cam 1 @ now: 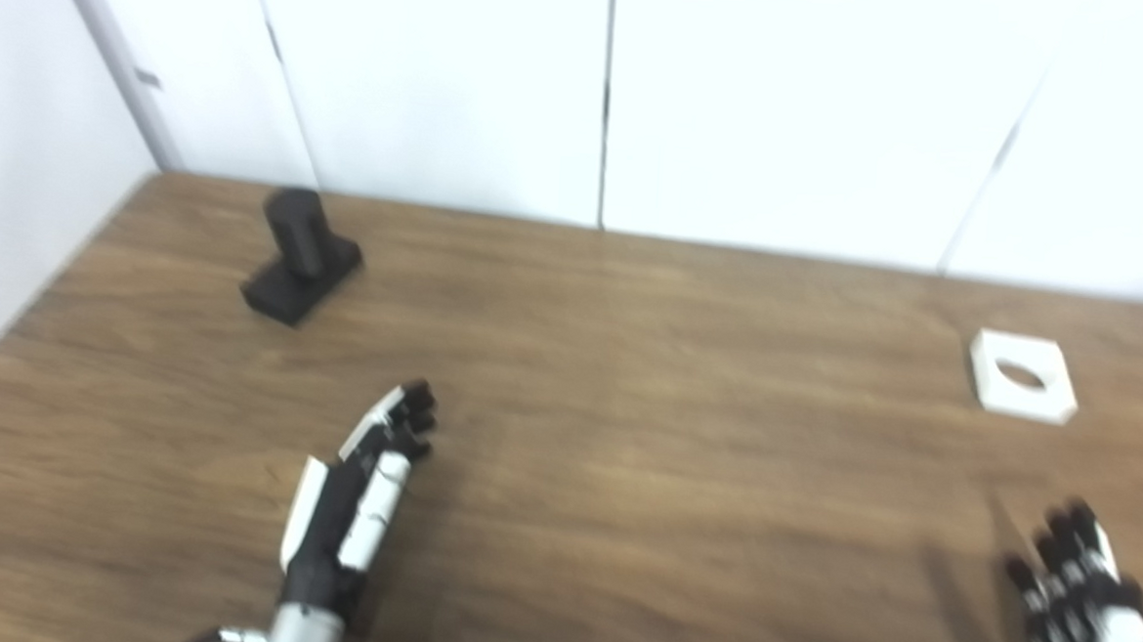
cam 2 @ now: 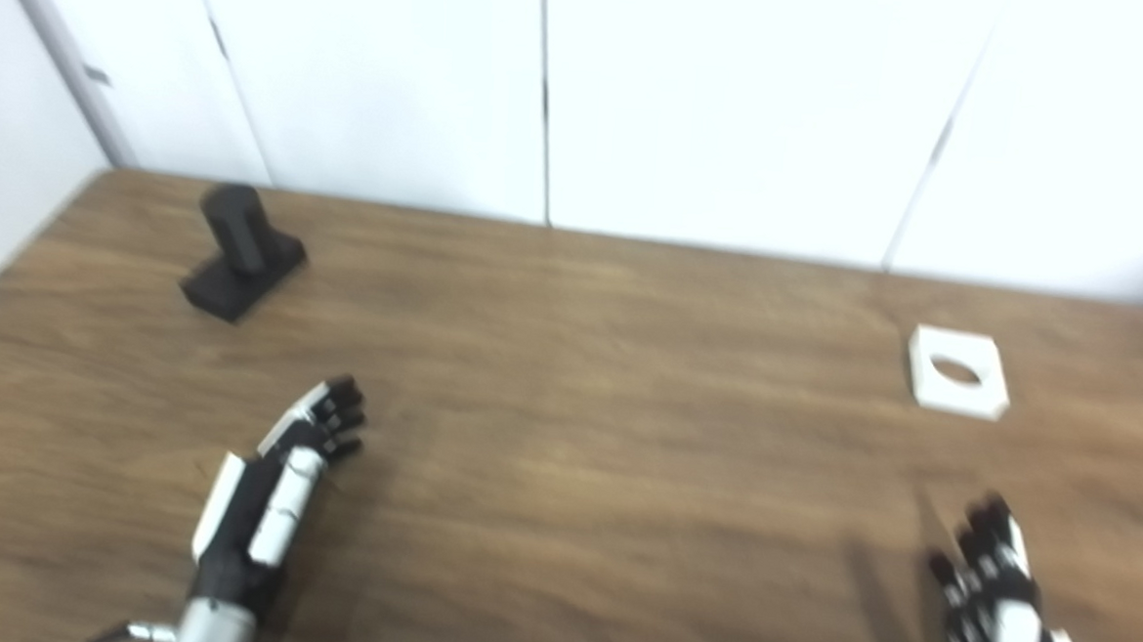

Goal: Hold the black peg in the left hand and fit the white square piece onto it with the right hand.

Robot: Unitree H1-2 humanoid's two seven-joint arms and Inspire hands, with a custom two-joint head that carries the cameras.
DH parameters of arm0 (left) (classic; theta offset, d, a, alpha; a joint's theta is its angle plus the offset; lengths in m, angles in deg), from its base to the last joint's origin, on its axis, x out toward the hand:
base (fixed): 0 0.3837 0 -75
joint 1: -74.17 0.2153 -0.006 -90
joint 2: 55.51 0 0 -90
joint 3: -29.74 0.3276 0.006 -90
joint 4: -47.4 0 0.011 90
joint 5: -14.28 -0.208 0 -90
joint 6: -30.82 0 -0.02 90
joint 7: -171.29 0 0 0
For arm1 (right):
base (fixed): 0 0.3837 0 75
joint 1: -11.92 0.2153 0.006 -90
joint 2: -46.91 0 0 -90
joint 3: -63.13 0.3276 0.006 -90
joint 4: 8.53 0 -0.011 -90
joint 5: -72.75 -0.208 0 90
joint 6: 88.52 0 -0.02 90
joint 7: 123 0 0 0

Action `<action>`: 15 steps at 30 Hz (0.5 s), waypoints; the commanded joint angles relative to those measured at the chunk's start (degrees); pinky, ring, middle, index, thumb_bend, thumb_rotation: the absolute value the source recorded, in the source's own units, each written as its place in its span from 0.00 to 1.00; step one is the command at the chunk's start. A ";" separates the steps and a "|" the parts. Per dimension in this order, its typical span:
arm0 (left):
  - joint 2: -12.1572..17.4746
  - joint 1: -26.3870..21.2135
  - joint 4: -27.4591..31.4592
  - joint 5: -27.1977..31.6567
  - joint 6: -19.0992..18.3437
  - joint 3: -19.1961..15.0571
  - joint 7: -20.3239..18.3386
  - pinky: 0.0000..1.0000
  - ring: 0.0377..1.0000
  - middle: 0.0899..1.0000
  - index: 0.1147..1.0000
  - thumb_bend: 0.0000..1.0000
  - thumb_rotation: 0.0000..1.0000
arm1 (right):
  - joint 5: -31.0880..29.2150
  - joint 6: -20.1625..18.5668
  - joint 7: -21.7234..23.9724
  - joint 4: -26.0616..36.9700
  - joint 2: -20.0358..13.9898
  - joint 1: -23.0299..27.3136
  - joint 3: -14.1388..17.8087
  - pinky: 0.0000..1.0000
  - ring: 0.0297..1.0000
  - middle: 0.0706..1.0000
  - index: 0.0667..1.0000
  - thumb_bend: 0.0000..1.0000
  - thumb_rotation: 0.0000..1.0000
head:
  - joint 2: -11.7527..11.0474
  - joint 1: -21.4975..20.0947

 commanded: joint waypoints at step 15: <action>-4.58 -0.34 -3.65 -1.98 3.50 1.40 1.96 0.82 0.87 0.88 0.87 0.60 0.86 | 0.05 2.16 -0.09 -2.08 1.06 1.19 0.68 0.97 0.96 0.92 0.93 0.67 0.97 | -1.99 1.36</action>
